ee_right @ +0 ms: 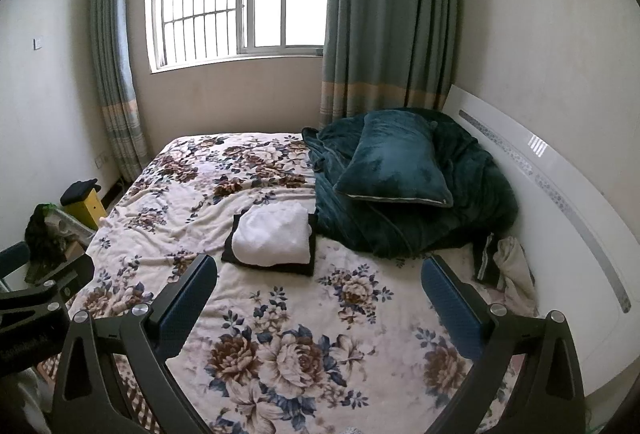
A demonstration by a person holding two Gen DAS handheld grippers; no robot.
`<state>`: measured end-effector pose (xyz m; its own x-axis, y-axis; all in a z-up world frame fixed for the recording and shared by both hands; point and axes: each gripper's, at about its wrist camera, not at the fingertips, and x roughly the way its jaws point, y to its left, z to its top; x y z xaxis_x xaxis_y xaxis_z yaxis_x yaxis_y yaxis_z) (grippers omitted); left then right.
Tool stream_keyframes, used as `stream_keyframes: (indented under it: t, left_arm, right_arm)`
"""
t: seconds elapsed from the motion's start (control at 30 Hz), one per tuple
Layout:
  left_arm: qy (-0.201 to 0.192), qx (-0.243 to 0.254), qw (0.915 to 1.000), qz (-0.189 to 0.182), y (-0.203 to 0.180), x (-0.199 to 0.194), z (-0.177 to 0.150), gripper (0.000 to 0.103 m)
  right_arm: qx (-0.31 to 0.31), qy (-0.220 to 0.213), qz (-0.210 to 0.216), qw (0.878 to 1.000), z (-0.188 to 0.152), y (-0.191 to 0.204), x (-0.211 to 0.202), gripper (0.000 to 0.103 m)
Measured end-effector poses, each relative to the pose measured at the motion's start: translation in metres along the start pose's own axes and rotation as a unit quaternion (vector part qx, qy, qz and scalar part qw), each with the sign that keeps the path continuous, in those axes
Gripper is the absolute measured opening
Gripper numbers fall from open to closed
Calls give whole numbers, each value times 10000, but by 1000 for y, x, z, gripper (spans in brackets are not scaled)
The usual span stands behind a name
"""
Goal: Fold small clothes
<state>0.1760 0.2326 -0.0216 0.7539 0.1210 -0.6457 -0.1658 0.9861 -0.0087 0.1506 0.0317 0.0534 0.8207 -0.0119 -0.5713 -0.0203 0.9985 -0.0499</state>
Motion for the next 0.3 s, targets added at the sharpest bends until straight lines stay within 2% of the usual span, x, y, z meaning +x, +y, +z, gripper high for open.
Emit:
stream_keyframes:
  t: [0.3]
  left_arm:
    - [-65,-39,9999,82,2,0,-1,103]
  right_arm:
    - [15,-2,-6,10000,-2,2,-2,103]
